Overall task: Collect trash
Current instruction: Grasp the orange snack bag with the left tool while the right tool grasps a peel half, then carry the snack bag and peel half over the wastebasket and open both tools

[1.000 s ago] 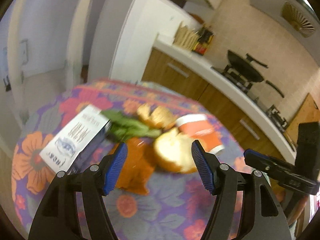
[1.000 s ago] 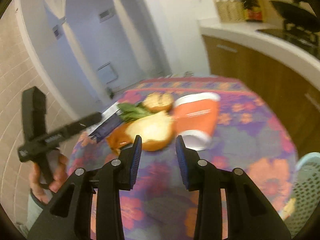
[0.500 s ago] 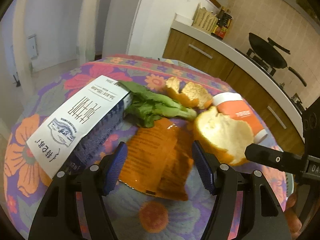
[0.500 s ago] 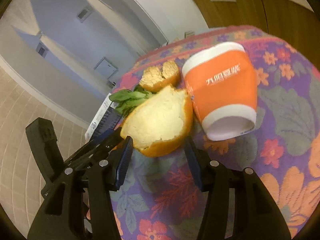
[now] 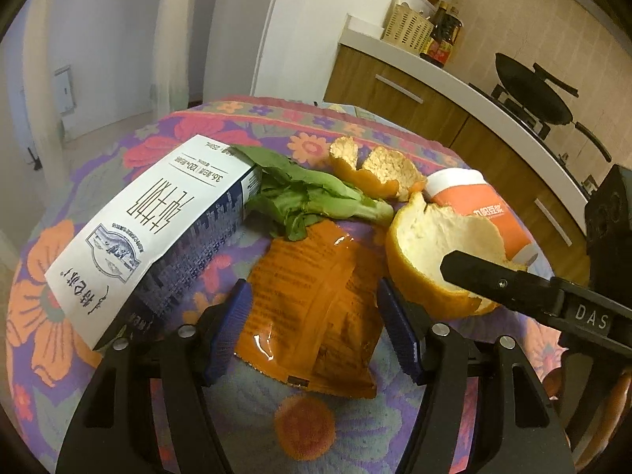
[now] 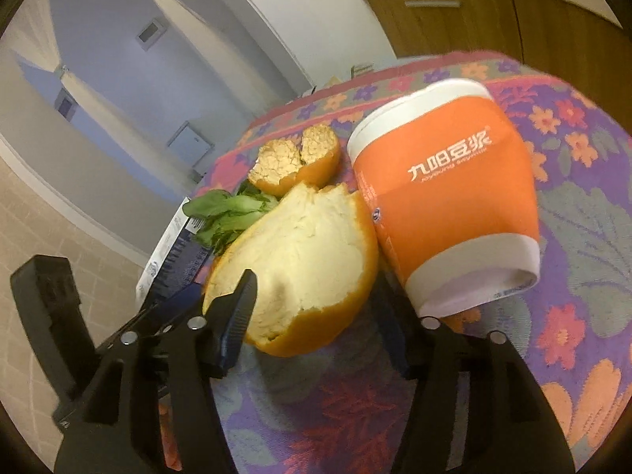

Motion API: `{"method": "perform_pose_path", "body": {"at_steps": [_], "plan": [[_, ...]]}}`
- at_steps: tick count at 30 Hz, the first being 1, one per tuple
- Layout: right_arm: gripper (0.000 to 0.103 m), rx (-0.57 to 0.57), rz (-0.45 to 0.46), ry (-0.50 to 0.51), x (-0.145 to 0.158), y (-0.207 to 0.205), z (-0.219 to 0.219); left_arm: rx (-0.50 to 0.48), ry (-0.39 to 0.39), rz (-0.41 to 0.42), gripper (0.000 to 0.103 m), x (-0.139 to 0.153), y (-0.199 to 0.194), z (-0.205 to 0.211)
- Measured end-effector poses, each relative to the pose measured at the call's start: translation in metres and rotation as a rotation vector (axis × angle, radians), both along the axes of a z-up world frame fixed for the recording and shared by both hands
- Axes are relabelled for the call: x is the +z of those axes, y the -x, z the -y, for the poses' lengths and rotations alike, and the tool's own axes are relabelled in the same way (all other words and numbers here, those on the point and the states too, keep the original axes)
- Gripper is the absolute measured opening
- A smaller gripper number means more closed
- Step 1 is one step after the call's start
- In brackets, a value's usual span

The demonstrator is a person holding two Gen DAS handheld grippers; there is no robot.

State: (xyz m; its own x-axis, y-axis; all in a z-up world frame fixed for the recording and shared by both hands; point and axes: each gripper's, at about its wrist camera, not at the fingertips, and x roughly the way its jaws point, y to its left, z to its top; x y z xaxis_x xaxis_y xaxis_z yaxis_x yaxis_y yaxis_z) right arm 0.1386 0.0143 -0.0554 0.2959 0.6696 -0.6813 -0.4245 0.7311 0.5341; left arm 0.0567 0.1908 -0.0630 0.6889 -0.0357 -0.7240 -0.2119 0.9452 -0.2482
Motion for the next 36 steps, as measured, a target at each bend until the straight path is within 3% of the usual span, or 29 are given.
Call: {"method": "perform_pose_path", "body": {"at_steps": [7, 11, 12, 25, 36], "plan": [[0.021, -0.002, 0.007, 0.039, -0.003, 0.0, -0.004, -0.002, -0.053, -0.007, 0.03, 0.0, 0.005, 0.012], [0.014, 0.01, 0.033, 0.046, 0.0, 0.006, -0.004, 0.008, -0.008, 0.013, 0.025, 0.002, 0.016, 0.006], [0.007, 0.011, 0.039, 0.047, 0.001, 0.008, -0.004, 0.01, -0.001, 0.018, 0.025, 0.002, 0.019, 0.006], [0.006, -0.01, 0.14, 0.005, 0.032, 0.039, 0.026, 0.01, 0.062, 0.109, 0.021, 0.026, 0.06, 0.013], [0.006, -0.162, 0.255, -0.03, 0.072, 0.053, 0.122, -0.095, 0.052, 0.201, 0.02, 0.067, 0.06, 0.058]]}}
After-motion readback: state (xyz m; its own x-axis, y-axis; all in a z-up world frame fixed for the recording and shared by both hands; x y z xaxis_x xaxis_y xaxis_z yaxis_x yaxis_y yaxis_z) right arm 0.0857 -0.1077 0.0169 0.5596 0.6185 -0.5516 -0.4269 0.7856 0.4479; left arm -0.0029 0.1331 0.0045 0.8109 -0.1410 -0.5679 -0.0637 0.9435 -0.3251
